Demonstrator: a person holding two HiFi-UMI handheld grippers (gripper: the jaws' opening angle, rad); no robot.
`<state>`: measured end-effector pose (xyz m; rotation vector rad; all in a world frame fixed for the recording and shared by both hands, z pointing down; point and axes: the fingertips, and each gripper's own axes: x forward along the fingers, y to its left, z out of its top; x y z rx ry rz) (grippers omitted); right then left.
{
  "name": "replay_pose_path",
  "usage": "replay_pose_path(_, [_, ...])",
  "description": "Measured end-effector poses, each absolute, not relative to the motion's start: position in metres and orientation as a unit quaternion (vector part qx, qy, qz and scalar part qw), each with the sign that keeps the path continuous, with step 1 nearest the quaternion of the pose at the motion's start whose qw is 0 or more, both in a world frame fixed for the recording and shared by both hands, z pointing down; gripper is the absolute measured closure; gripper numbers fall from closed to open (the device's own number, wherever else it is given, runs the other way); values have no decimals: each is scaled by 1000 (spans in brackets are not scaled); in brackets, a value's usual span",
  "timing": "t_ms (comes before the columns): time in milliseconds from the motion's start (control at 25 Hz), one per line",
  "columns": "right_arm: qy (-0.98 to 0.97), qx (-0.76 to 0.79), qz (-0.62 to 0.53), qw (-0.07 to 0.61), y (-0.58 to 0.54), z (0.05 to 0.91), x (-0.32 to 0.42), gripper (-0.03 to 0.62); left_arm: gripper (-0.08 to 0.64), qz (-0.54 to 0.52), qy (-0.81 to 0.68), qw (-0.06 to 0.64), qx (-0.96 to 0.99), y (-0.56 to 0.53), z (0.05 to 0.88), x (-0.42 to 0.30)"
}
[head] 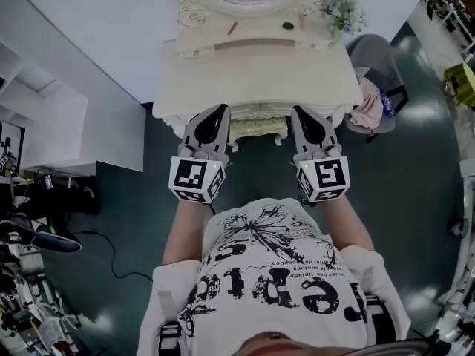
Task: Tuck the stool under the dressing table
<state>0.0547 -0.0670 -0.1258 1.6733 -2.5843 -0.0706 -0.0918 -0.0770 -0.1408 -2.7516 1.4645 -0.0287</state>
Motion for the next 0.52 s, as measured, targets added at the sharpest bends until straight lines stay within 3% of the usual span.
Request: replay_pose_path(520, [-842, 538, -17, 33, -73, -120, 55, 575, 540, -5, 474, 8, -880, -83, -139, -99])
